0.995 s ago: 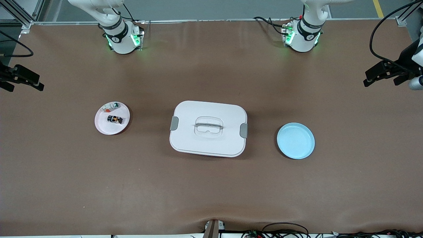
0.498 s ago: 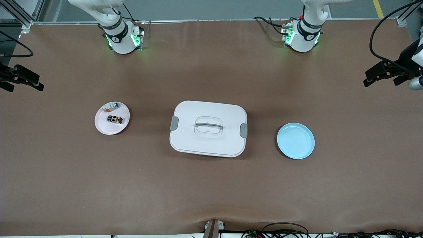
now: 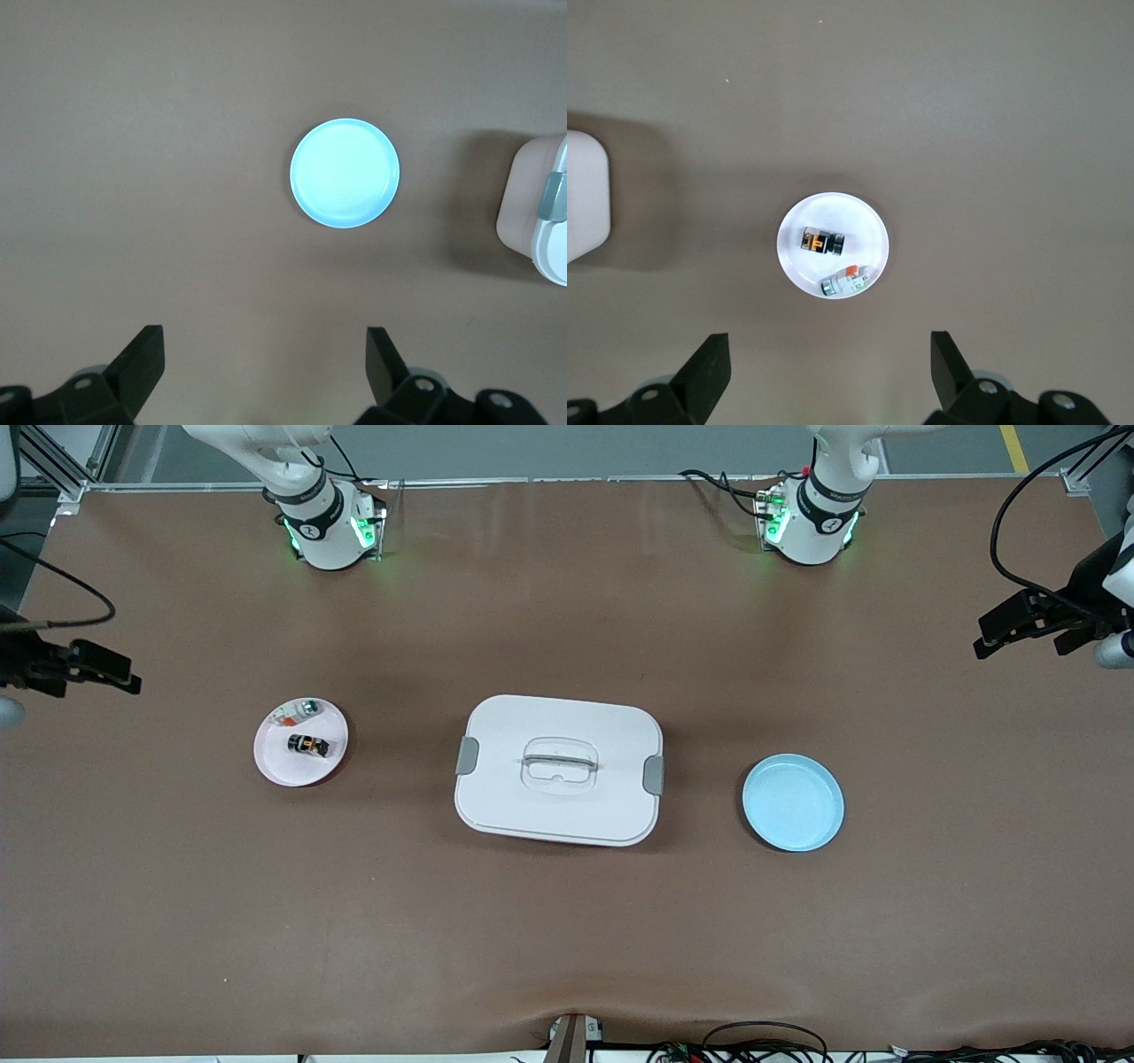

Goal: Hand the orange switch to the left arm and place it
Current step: 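Move the right gripper down over the orange switch on the white plate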

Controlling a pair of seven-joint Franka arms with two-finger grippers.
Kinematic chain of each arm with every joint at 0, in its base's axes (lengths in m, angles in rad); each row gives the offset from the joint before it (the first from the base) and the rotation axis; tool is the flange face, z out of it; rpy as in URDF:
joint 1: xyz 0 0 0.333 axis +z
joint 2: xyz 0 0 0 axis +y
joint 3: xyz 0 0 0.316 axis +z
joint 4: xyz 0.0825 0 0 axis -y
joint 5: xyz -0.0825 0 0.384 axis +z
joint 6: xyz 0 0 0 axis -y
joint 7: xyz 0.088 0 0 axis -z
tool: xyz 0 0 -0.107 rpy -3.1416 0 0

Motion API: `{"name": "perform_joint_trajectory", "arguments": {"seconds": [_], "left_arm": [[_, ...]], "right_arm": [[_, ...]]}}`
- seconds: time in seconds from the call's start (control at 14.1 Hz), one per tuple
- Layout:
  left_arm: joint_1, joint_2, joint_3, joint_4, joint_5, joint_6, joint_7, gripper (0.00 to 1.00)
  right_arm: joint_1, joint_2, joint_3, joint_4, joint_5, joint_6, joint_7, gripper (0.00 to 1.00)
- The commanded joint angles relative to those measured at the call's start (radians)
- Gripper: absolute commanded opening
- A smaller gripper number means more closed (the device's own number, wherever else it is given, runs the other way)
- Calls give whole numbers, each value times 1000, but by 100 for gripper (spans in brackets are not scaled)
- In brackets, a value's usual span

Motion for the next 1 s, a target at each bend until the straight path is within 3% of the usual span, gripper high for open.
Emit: {"name": "perform_joint_trajectory", "arguments": {"seconds": [0.0,0.14,0.43,0.64,0.78,0.92], "left_arm": [[1,9,3,21,-3,-17,15,100],[1,11,3,21,-1,-17,13,100],[1,12,3,23,-1,-17,8,100],[1,14,3,24,-1,-16,10,100],[-1,17,3,24,-1,-14,12,100],[2,17,5,24,-3,-14,10,100]], "right_arm": [[-17,31,4,16,-8,24,-15,100],[-28,100,3,16,0,29,-13,100],[-58,138,0,14,-16,35,-12,100],[-71,157,3,-29,-49,176,2,100],[-55,165,7,-91,-19,231,115,100],[-48,162,7,-206,84,326,183,100]]}}
